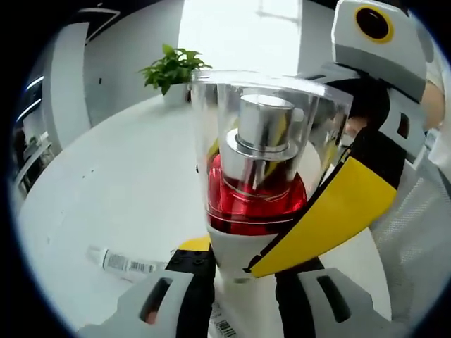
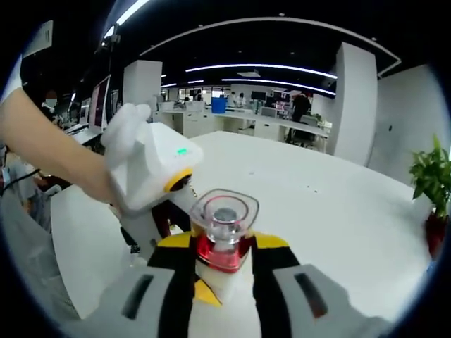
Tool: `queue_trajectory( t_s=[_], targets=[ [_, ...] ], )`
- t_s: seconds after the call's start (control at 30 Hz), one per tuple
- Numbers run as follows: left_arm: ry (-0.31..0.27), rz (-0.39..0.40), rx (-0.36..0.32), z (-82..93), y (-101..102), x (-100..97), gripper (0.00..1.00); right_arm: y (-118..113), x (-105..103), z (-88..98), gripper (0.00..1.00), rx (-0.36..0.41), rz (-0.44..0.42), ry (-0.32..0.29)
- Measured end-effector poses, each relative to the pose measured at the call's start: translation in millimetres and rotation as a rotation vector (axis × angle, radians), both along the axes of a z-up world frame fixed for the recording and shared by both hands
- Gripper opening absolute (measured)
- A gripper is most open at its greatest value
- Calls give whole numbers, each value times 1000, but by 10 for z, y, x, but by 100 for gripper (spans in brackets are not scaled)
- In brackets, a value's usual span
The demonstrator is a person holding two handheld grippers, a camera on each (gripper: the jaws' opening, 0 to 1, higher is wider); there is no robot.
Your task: Arrange the skincare products in the storage area until every visible bottle or jar stands upright without overlapping.
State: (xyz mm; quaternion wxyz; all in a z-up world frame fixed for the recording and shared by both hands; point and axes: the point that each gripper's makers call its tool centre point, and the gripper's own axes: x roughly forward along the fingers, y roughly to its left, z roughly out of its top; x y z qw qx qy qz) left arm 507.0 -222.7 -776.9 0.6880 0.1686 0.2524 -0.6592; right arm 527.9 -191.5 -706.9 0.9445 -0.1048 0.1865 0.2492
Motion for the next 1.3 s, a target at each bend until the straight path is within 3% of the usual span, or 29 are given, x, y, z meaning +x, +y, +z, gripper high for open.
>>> queue_trajectory(
  t_s=[0.17, 0.33, 0.63, 0.97, 1.3],
  targets=[
    [11, 26, -8, 46, 33, 12, 30, -23, -22, -5, 32, 0, 5, 13],
    [17, 51, -11, 89, 108, -3, 33, -11, -93, 26, 39, 9, 10, 3],
    [29, 115, 1, 116, 386, -154, 40, -47, -307, 6, 44, 39, -9, 37],
    [57, 181, 31, 105, 735, -497, 49, -107, -547, -14, 52, 59, -29, 72],
    [83, 289, 23, 193, 1047, -707, 63, -46, -809, -42, 57, 58, 3, 98]
  ],
)
